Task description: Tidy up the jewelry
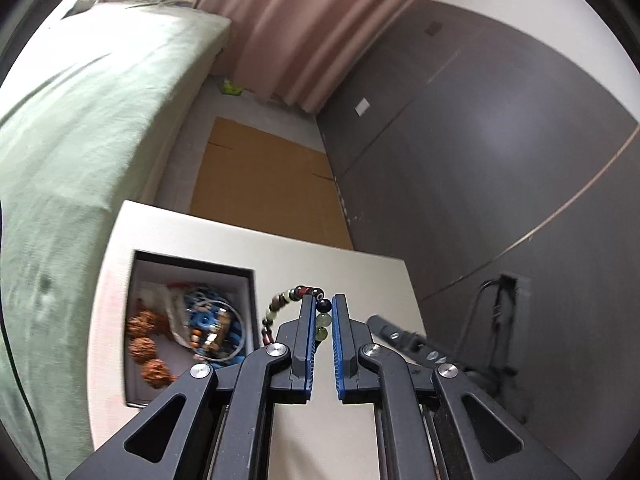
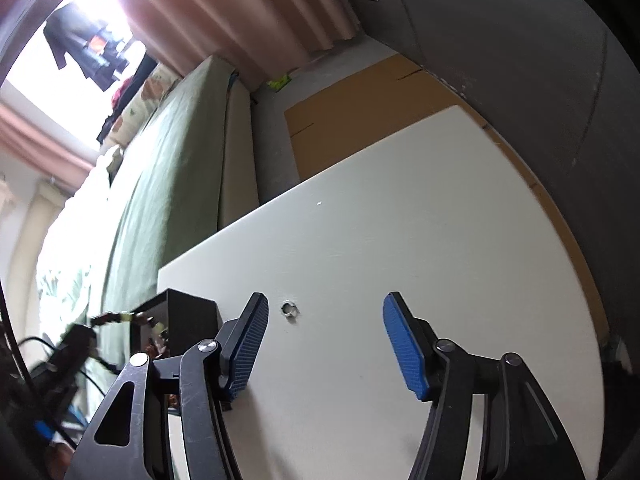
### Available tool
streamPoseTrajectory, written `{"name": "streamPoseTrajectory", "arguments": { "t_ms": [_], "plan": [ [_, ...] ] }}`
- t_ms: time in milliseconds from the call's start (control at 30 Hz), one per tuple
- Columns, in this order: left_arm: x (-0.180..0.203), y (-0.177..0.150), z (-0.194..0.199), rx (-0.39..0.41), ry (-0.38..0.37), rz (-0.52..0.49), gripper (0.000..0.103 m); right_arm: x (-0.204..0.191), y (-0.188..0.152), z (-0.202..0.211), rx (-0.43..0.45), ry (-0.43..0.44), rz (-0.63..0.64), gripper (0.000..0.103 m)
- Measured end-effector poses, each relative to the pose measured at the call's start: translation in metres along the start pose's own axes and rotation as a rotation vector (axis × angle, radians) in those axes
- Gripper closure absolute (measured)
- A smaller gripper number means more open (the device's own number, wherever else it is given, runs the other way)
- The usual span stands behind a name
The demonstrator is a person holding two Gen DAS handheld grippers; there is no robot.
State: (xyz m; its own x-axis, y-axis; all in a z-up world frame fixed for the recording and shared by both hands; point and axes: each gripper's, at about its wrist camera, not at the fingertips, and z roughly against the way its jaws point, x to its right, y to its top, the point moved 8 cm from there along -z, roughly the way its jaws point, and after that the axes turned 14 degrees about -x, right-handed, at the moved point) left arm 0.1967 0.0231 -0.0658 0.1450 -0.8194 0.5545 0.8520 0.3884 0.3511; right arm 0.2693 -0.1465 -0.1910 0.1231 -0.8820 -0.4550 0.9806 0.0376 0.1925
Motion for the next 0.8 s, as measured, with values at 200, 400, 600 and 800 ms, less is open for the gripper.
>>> {"name": "streamPoseTrajectory", "arguments": {
  "t_ms": [200,400,600,800],
  "plan": [
    [-0.025,0.006,0.016,0.015,-0.031,0.058,0.096,-0.018,-0.002,-0.021,-0.02,-0.051,0.085,0.057],
    [-0.04,0.008,0.025,0.024,-0.047,0.093,0.096,-0.036,-0.005,-0.035,-0.01,-0.131,0.175,0.065],
    [-0.055,0.007,0.036,0.032,-0.046,0.125,0.096,-0.042,-0.005,-0.053,-0.004,-0.226,0.215,0.072],
    [-0.067,0.007,0.038,0.026,-0.031,0.149,0.096,-0.049,-0.009,-0.056,0.019,-0.324,0.276,0.079]
  ]
}}
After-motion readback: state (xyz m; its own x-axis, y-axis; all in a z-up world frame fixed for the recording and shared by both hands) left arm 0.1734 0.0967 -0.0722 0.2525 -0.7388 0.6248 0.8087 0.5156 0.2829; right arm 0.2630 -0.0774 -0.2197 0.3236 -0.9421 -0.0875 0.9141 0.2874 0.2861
